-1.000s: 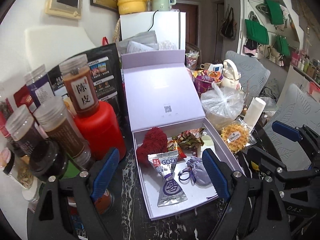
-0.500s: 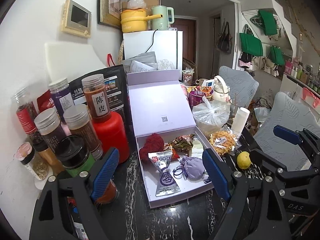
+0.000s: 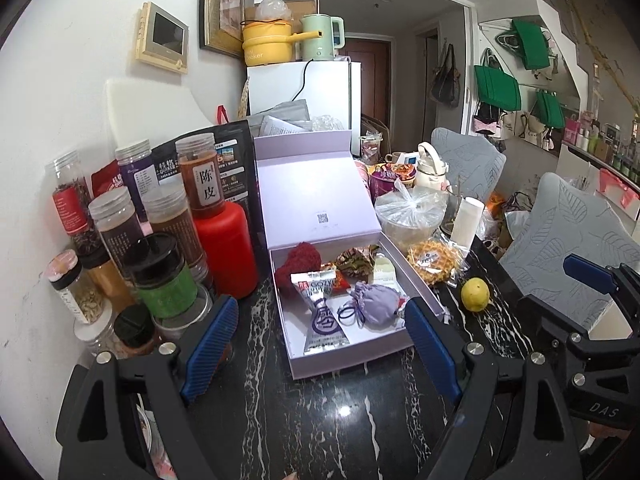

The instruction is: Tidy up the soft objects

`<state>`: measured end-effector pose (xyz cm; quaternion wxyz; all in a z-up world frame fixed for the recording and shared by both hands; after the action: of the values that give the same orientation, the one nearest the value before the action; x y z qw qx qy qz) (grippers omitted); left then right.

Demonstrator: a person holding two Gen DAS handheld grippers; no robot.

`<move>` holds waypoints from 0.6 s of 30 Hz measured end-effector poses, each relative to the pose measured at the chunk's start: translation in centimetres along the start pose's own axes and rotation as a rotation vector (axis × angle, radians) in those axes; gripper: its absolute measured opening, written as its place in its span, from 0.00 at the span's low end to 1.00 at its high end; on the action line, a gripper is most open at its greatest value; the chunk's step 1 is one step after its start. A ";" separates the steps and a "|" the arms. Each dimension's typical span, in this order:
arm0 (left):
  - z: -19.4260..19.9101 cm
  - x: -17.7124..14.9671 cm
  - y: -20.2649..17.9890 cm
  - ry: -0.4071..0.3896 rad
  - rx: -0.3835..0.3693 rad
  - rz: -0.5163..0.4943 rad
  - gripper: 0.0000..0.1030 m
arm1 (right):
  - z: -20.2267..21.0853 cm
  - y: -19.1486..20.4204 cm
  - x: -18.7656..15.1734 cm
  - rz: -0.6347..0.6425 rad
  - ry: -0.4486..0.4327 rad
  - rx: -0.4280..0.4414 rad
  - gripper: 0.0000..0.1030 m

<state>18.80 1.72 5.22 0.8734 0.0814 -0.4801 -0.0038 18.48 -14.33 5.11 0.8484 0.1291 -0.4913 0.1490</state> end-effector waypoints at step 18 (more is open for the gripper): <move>0.3 -4.4 -0.7 0.045 -0.011 -0.001 0.83 | 0.6 1.0 -5.4 -0.055 0.075 -0.023 0.83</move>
<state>16.22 1.34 1.61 0.8844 0.0768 -0.4603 -0.0049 15.11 -14.32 0.73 0.8713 0.1272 -0.4573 0.1246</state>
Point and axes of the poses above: each gripper's, at about its wrist camera, not at the fingertips, and z roughly against the way its jaws point, y to its left, x to its top, the point moved 3 cm from there along -z, roughly the way its jaws point, and after that the axes turned 13 degrees about x, right-handed, at the moved point
